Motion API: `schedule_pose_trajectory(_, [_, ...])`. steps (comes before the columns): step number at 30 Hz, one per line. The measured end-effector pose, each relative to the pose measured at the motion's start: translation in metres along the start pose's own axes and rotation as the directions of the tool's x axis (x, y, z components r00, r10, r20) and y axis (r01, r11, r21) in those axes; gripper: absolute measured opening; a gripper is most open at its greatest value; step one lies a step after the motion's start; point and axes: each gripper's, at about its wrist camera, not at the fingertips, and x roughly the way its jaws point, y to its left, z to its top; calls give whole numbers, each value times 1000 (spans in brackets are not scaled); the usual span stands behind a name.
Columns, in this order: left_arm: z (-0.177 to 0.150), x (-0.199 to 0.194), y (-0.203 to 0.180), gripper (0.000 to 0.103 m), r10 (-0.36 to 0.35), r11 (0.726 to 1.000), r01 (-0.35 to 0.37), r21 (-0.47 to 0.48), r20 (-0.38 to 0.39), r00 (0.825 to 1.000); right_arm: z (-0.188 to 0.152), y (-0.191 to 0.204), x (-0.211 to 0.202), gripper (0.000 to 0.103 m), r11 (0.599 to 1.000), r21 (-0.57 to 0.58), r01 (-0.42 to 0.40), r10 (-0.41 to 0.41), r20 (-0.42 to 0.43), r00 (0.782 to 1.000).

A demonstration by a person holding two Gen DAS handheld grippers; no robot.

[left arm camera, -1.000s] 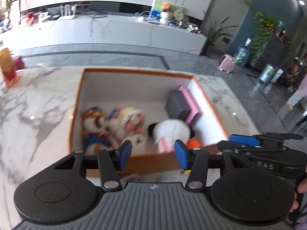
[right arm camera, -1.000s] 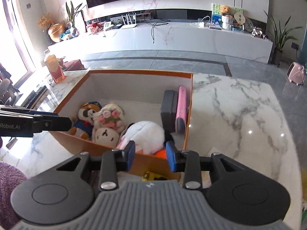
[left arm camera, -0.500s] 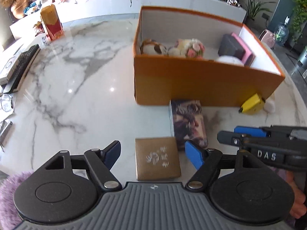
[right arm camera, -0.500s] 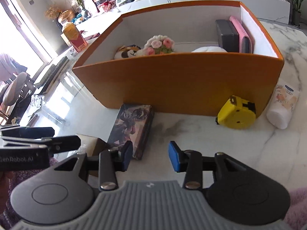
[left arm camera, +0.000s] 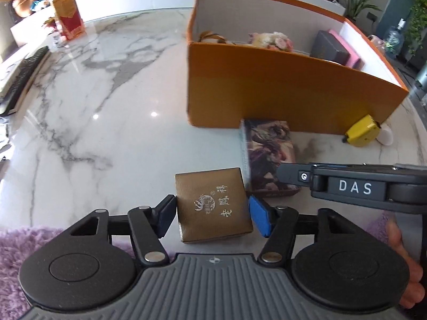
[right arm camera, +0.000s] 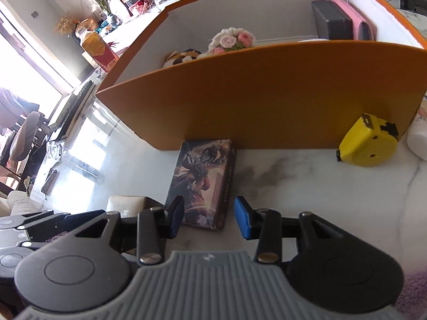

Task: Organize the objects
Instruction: 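Withdraw both grippers to the brown box and the photo card box, then grasp the brown square box with left gripper while right gripper grasps the photo card box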

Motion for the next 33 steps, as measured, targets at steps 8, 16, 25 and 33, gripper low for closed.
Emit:
schedule_pose_trajectory(8, [12, 4, 21, 70, 26, 994, -26, -105, 0, 1000, 3, 10, 18, 51, 1000, -5, 5, -5, -35, 999])
schedule_pose_trajectory(16, [19, 13, 38, 71, -17, 979, 15, -202, -8, 1000, 8, 17, 28, 56, 999, -36, 3, -4, -20, 1000])
schedule_pose_trajectory(25, [20, 14, 28, 70, -48, 985, 45, -164, -15, 999, 9, 4, 22, 17, 997, 36, -62, 63, -28, 998])
schedule_pose_trajectory(33, [20, 16, 13, 69, -18, 995, 16, -102, -15, 1000, 7, 5, 14, 7, 998, 38, -58, 59, -15, 998])
